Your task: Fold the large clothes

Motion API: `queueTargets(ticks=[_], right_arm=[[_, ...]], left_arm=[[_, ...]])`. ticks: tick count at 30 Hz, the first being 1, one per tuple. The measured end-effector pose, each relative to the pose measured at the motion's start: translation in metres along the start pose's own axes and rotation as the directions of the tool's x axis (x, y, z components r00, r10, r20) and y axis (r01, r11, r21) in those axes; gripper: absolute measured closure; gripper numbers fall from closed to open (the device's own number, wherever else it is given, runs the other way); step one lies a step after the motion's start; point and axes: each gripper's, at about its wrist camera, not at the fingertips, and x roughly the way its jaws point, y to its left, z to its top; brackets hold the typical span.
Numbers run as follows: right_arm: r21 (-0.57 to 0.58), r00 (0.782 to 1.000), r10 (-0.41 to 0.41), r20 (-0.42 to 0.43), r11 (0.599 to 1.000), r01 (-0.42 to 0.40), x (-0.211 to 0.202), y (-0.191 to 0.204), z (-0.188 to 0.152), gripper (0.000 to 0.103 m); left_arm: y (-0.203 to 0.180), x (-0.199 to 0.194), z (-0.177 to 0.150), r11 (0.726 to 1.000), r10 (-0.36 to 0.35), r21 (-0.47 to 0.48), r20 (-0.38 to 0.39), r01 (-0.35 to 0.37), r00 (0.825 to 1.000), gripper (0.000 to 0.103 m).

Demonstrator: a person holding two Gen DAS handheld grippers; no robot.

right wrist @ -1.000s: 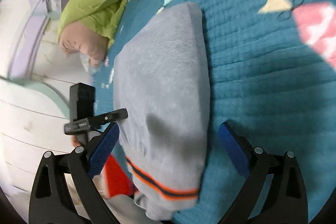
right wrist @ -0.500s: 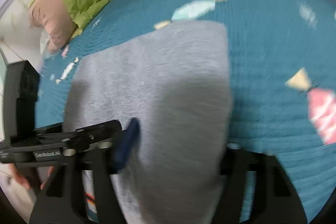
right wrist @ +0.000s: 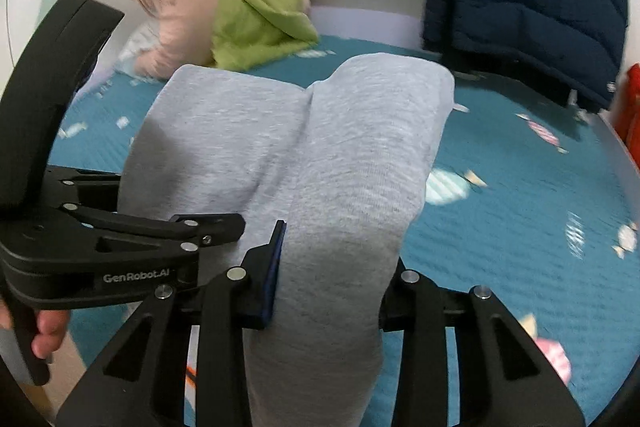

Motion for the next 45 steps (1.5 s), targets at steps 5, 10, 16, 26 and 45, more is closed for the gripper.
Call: queueTargets(ticks=[5, 10, 16, 26, 45], right_arm=[[0.076, 0.994, 0.104, 0.034, 0.991, -0.106, 0.038, 0.009, 0.068, 0.064], [0.194, 0.994, 0.08, -0.07, 0.979, -0.065, 0.086, -0.007, 0.096, 0.04], [0.13, 1.0, -0.024, 0.003, 0.991, 0.024, 0.087, -0.013, 0.09, 0.013], [0.119, 0.999, 0.029, -0.021, 0.993, -0.026, 0.126, 0.001, 0.089, 0.066], [0.221, 0.959, 0.182, -0.218, 0.966, -0.134, 0.195, -0.013, 0.034, 0.08]], left_arm=[[0.032, -0.015, 0.055, 0.994, 0.096, 0.039, 0.073, -0.099, 0.993, 0.055], [0.078, 0.017, 0.09, 0.977, 0.211, 0.018, 0.038, -0.212, 0.977, 0.032], [0.115, 0.032, 0.067, 0.967, 0.25, -0.057, 0.024, -0.248, 0.968, 0.032], [0.118, 0.048, 0.052, 0.973, 0.176, -0.166, 0.086, -0.16, 0.981, 0.033], [0.11, 0.124, 0.015, 0.978, 0.159, -0.144, 0.036, -0.152, 0.987, 0.079]])
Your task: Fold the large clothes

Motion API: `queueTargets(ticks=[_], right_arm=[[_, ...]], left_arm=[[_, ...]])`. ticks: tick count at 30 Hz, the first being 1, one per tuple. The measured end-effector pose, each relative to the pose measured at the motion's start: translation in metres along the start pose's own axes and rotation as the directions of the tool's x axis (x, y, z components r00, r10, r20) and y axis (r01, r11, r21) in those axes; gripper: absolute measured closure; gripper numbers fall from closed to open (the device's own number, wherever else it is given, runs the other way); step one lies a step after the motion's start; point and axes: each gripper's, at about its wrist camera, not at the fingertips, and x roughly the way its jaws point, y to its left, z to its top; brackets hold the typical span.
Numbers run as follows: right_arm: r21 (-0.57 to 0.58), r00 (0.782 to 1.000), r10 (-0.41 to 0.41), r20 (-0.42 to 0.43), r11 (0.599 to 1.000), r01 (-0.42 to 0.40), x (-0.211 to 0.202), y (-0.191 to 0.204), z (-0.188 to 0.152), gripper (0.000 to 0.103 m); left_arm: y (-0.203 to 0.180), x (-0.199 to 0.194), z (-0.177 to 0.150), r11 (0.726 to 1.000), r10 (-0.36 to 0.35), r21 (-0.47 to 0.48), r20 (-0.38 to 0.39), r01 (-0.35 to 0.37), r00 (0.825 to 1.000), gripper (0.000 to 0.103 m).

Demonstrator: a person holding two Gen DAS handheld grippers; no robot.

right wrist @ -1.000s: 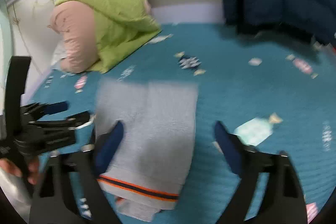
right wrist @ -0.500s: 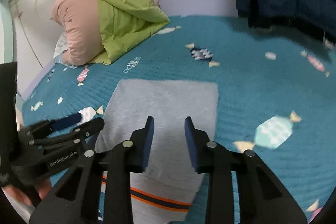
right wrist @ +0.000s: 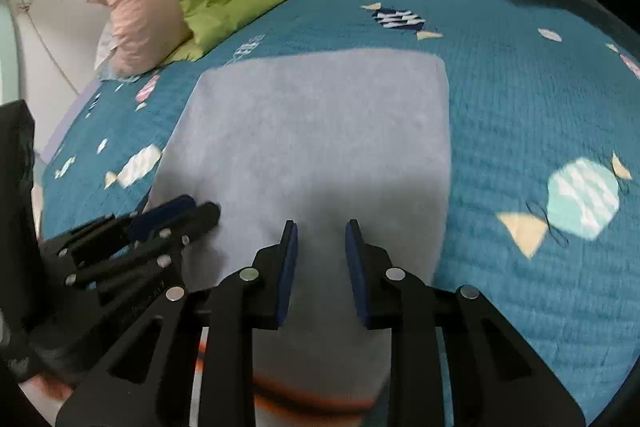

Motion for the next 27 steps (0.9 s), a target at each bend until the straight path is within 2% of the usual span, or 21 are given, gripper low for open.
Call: queueTargets(ticks=[2, 4, 5, 6, 7, 8, 10, 11, 15, 19, 21, 23, 27], right_arm=[[0.021, 0.999, 0.023, -0.034, 1.0, -0.023, -0.009, -0.008, -0.01, 0.081], [-0.006, 0.999, 0.012, -0.039, 1.0, -0.012, -0.019, -0.014, -0.024, 0.083], [-0.028, 0.999, -0.024, -0.044, 0.999, 0.023, -0.023, -0.014, -0.029, 0.082], [-0.039, 0.997, -0.053, -0.056, 0.998, 0.051, -0.027, -0.017, -0.034, 0.076], [-0.034, 0.995, -0.082, -0.064, 0.996, 0.079, -0.03, -0.02, -0.037, 0.077], [-0.024, 0.991, -0.113, -0.071, 0.993, 0.112, -0.032, -0.025, -0.038, 0.076], [0.017, 0.992, -0.117, -0.048, 0.993, 0.118, -0.039, -0.035, -0.037, 0.075], [0.041, 0.994, -0.105, -0.019, 0.994, 0.106, -0.043, -0.038, -0.033, 0.075], [0.026, 0.989, -0.11, 0.094, 0.994, 0.108, -0.046, -0.033, -0.002, 0.075], [0.014, 0.983, -0.083, 0.165, 0.997, 0.082, -0.036, -0.019, 0.034, 0.075], [-0.011, 0.977, -0.075, 0.198, 0.997, 0.079, -0.024, -0.008, 0.052, 0.076], [-0.036, 0.975, -0.077, 0.209, 0.996, 0.087, -0.011, 0.002, 0.064, 0.076], [-0.064, 0.987, -0.039, 0.154, 0.997, 0.049, 0.02, 0.014, 0.075, 0.079]], left_arm=[[0.007, -0.007, -0.011, 1.0, 0.002, 0.01, 0.0, -0.002, 1.0, 0.079], [0.014, -0.013, -0.018, 1.0, -0.005, 0.017, 0.002, 0.005, 1.0, 0.08], [0.015, -0.016, -0.02, 1.0, 0.011, 0.024, -0.002, -0.011, 1.0, 0.081], [0.017, -0.019, -0.023, 0.998, 0.052, 0.037, -0.007, -0.051, 0.999, 0.081], [0.019, -0.023, -0.025, 0.998, 0.056, 0.043, -0.01, -0.055, 0.998, 0.081], [0.022, -0.026, -0.026, 0.997, 0.064, 0.047, -0.015, -0.063, 0.998, 0.088], [0.023, -0.034, -0.024, 0.992, 0.107, 0.061, -0.006, -0.107, 0.994, 0.092], [0.024, -0.039, -0.02, 0.99, 0.127, 0.06, 0.011, -0.127, 0.992, 0.092], [0.025, -0.039, 0.001, 0.992, 0.12, 0.041, 0.046, -0.121, 0.992, 0.092], [0.012, -0.029, 0.032, 0.99, 0.116, 0.072, 0.1, -0.123, 0.988, 0.092], [0.006, -0.02, 0.047, 0.993, 0.082, 0.075, 0.114, -0.091, 0.99, 0.092], [0.002, -0.011, 0.06, 0.997, 0.041, 0.066, 0.123, -0.05, 0.992, 0.092], [-0.007, 0.017, 0.073, 0.998, 0.018, 0.053, 0.103, -0.024, 0.994, 0.092]])
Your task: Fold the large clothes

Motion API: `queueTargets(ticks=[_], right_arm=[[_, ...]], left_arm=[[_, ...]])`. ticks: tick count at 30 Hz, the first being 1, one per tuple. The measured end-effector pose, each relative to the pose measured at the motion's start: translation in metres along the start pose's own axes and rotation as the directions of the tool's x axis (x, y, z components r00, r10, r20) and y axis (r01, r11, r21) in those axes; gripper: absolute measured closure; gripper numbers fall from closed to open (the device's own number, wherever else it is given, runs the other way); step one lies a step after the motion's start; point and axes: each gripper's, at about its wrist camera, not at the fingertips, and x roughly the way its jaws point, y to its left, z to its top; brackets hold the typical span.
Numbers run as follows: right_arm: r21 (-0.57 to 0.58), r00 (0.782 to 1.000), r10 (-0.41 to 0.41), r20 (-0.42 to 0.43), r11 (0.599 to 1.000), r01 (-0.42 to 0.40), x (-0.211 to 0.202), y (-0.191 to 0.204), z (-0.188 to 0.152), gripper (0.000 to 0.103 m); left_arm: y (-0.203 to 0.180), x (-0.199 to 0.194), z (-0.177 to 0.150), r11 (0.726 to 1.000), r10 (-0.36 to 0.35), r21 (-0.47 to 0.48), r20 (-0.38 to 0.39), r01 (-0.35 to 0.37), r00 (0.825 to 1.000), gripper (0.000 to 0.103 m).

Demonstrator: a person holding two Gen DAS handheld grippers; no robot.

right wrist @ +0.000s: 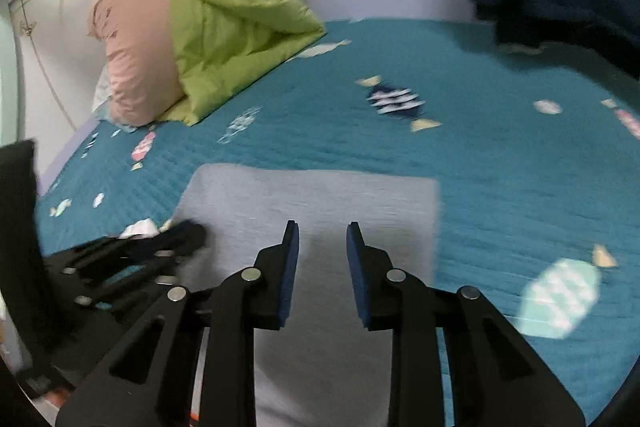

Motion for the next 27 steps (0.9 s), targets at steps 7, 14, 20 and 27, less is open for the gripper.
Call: queueTargets(ticks=[7, 14, 20, 27], right_arm=[[-0.071, 0.993, -0.113, -0.039, 0.991, 0.11, 0.015, -0.032, -0.016, 0.103], [0.083, 0.991, -0.109, 0.077, 0.991, 0.102, -0.017, -0.047, 0.014, 0.1], [0.051, 0.999, 0.014, 0.036, 0.999, -0.015, 0.017, -0.02, 0.044, 0.1], [0.031, 0.991, 0.05, -0.123, 0.998, -0.047, 0.07, -0.023, 0.036, 0.103]], left_arm=[[0.041, 0.033, -0.01, 0.983, 0.181, -0.007, -0.028, -0.181, 0.983, 0.092], [0.046, 0.009, 0.008, 0.985, 0.169, -0.033, 0.022, -0.169, 0.985, 0.099], [0.023, 0.025, 0.043, 0.998, 0.028, -0.06, 0.033, -0.026, 0.999, 0.099], [0.026, 0.071, 0.047, 0.997, 0.023, -0.067, -0.033, -0.026, 0.999, 0.101]])
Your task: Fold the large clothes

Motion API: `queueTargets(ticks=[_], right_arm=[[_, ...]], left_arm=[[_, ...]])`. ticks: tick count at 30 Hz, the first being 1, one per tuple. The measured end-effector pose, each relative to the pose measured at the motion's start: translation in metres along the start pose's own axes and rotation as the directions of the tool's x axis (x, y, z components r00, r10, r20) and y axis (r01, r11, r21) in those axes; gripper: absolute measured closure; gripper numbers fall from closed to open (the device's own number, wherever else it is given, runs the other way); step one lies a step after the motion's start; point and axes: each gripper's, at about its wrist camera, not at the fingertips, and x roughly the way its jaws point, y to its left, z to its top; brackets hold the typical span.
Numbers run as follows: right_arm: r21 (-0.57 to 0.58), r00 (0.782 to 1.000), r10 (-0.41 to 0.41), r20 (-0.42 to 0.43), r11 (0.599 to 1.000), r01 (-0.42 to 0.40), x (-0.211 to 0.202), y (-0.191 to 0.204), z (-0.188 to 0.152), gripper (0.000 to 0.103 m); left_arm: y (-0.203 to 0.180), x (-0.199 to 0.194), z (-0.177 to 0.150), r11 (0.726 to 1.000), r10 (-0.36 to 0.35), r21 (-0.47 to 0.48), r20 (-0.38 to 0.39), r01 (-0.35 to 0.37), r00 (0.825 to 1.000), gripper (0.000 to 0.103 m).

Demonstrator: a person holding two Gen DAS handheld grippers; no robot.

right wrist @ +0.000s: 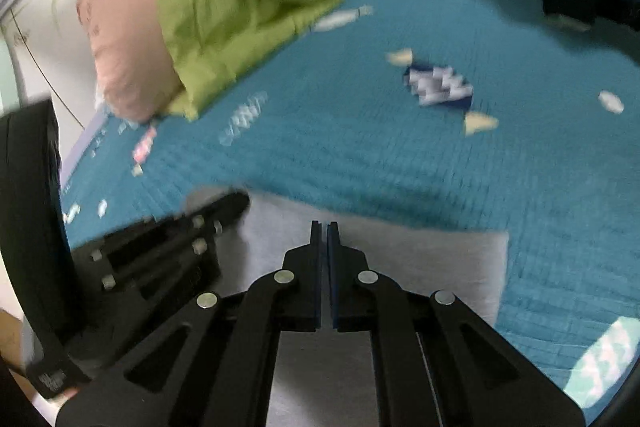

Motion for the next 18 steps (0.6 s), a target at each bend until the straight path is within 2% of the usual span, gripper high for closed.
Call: queueTargets(ticks=[1, 3, 4, 5, 6, 7, 8, 9, 12, 14, 15, 18], right_arm=[[0.009, 1.0, -0.03, 0.009, 1.0, 0.03, -0.002, -0.01, -0.005, 0.103], [0.064, 0.999, -0.021, 0.034, 0.998, 0.019, -0.017, -0.025, -0.01, 0.103], [0.083, 0.998, -0.038, 0.045, 0.996, 0.034, -0.026, -0.029, -0.013, 0.103], [0.082, 0.995, -0.078, 0.069, 0.994, 0.072, -0.036, -0.031, -0.016, 0.103], [0.071, 0.988, -0.125, 0.091, 0.99, 0.119, -0.046, -0.032, -0.019, 0.103], [0.069, 0.983, -0.155, 0.099, 0.986, 0.149, -0.053, -0.034, -0.022, 0.103], [0.078, 0.969, -0.228, 0.097, 0.972, 0.221, -0.059, -0.037, -0.025, 0.097], [0.089, 0.963, -0.25, 0.097, 0.966, 0.241, -0.063, -0.041, -0.027, 0.096], [0.127, 0.969, -0.225, 0.103, 0.969, 0.211, -0.077, -0.043, -0.038, 0.096], [0.13, 0.982, -0.129, 0.139, 0.985, 0.111, -0.089, -0.021, -0.048, 0.095], [0.103, 0.986, -0.083, 0.145, 0.992, 0.068, -0.093, -0.003, -0.053, 0.094], [0.091, 0.99, 0.024, 0.137, 0.995, -0.037, -0.096, 0.033, -0.064, 0.089]], left_arm=[[0.003, 0.006, -0.002, 1.0, 0.023, 0.005, -0.009, -0.023, 1.0, 0.101], [0.012, 0.005, -0.003, 0.999, 0.032, -0.016, -0.006, -0.033, 0.999, 0.1], [0.019, 0.003, -0.002, 0.992, 0.118, -0.034, -0.004, -0.118, 0.993, 0.101], [0.028, 0.004, -0.001, 0.978, 0.203, -0.05, -0.012, -0.203, 0.979, 0.101], [0.046, 0.008, -0.001, 0.968, 0.235, -0.082, -0.055, -0.239, 0.97, 0.101], [0.065, 0.011, -0.003, 0.961, 0.238, -0.119, -0.11, -0.25, 0.965, 0.101], [0.083, 0.009, -0.007, 0.955, 0.238, -0.149, -0.132, -0.257, 0.962, 0.101], [0.093, 0.003, -0.011, 0.951, 0.249, -0.155, -0.13, -0.268, 0.96, 0.101], [0.103, -0.026, -0.025, 0.957, 0.244, -0.138, -0.095, -0.256, 0.965, 0.101], [0.091, -0.047, -0.031, 0.969, 0.204, -0.133, -0.053, -0.209, 0.978, 0.101], [0.077, -0.061, -0.038, 0.979, 0.155, -0.125, -0.035, -0.158, 0.987, 0.1], [0.038, -0.077, -0.051, 0.995, 0.075, -0.06, -0.018, -0.076, 0.997, 0.1]])
